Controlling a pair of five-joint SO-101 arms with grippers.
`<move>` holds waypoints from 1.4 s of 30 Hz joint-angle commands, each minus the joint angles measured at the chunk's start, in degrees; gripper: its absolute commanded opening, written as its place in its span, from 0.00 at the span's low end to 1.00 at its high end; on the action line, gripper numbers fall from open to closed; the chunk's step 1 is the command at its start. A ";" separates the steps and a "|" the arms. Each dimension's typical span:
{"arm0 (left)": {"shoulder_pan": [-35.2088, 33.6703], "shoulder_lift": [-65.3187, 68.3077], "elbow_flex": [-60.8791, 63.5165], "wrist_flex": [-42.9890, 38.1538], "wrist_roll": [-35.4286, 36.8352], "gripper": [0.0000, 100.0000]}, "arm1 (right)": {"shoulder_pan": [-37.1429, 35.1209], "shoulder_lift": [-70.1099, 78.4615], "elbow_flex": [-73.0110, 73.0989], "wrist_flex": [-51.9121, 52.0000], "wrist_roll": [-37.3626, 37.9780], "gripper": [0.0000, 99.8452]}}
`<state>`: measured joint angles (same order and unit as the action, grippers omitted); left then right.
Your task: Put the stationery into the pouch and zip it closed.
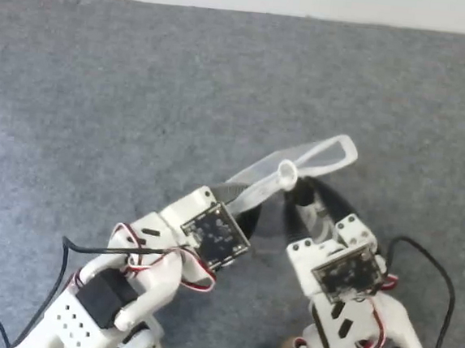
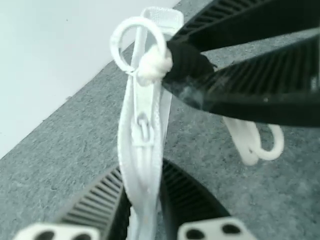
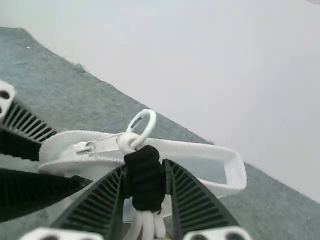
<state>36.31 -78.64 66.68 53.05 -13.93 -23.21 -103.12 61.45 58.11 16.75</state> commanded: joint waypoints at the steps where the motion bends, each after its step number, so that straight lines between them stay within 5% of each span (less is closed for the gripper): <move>1: -1.14 -0.44 0.66 1.49 0.79 0.01 | 3.65 -0.84 -1.32 -2.68 -3.43 0.01; 17: -1.14 -0.44 0.75 1.76 0.79 0.01 | 6.37 -0.84 -0.97 -4.53 -5.01 0.01; 24: -1.14 -0.44 0.75 1.67 0.79 0.01 | 13.67 -0.75 2.55 -10.77 -5.36 0.01; 42: -1.05 -0.44 0.40 1.58 1.05 0.01 | 12.97 -0.84 2.11 -9.54 -4.92 0.01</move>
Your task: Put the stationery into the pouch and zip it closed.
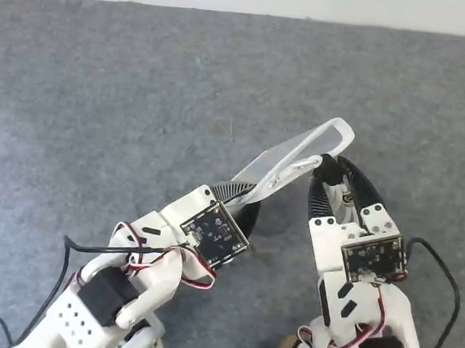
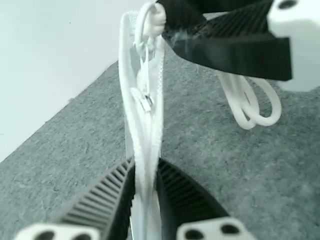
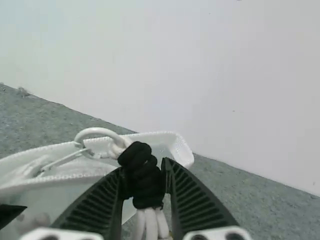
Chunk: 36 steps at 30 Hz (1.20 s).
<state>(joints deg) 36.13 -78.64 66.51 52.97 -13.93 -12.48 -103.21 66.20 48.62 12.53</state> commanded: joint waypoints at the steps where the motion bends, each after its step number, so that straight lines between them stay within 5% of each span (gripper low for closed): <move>1: -0.88 -0.44 0.31 1.58 1.14 0.01 | 1.01 -0.75 -3.96 1.54 -0.70 0.01; 11: -0.88 -12.31 0.57 1.85 8.26 0.15 | -11.47 -0.66 -13.45 15.52 3.43 0.01; 21: 4.40 -18.46 5.41 1.32 5.36 0.15 | -19.30 -0.66 -16.62 20.79 5.36 0.01; 30: 4.31 -18.55 13.58 -9.41 4.66 0.15 | -24.48 -0.66 -17.67 23.52 7.03 0.01; 36: 4.31 -18.90 13.76 -11.52 4.48 0.01 | -24.40 -0.66 -17.67 23.25 7.03 0.01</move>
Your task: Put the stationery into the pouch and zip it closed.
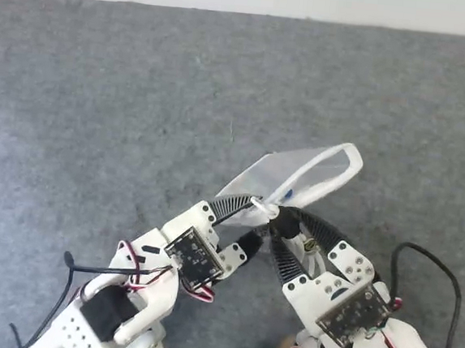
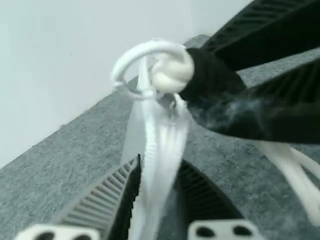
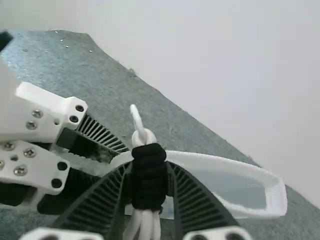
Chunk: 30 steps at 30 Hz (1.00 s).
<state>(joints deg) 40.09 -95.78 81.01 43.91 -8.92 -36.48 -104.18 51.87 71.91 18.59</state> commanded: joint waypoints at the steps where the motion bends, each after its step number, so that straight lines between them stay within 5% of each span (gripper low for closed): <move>1: 0.35 -1.76 -0.75 -2.20 -0.53 0.01 | -0.40 0.31 -3.34 -0.13 0.97 0.01; 8: -1.49 -1.76 -1.98 3.60 -0.62 0.01 | 0.48 0.31 -3.25 -0.57 0.35 0.01; 14: -7.21 -1.76 -4.00 5.89 -0.53 0.01 | 9.89 0.31 -3.25 -3.21 -2.37 0.01; 30: -7.12 -1.41 -3.65 6.07 -2.99 0.01 | 26.68 20.00 -3.60 -13.76 -8.53 0.01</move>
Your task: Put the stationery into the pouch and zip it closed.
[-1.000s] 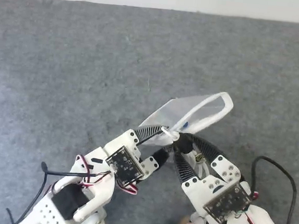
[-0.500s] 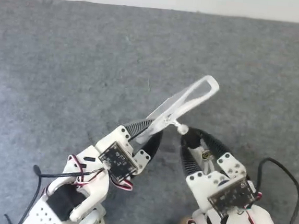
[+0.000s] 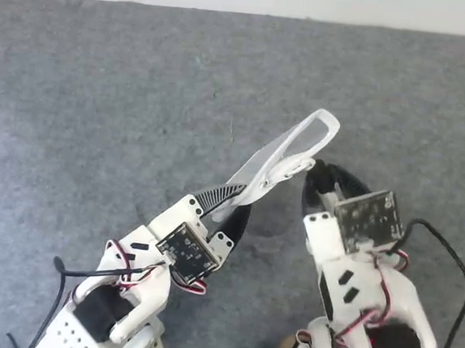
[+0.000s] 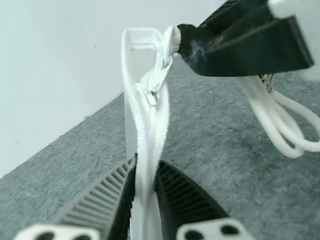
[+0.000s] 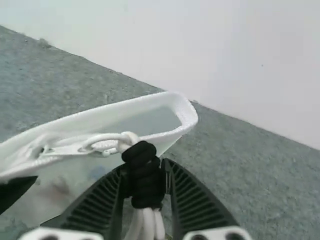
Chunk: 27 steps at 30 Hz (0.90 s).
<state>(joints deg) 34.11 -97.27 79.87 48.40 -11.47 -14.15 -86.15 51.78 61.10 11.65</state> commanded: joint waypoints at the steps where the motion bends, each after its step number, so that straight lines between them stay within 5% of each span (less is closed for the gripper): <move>1: -1.14 0.09 -2.51 1.58 -0.44 0.01 | 4.62 1.98 -3.52 -3.03 -1.67 0.01; 11: -1.14 0.00 -1.89 1.58 -0.53 0.01 | 4.18 3.21 -3.52 -6.37 -1.58 0.01; 27: -1.23 -0.26 -2.33 1.23 0.00 0.01 | -11.65 3.82 -18.55 17.54 7.21 0.01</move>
<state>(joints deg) 33.76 -97.27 79.87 48.57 -11.47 -23.38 -83.87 37.19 77.27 17.54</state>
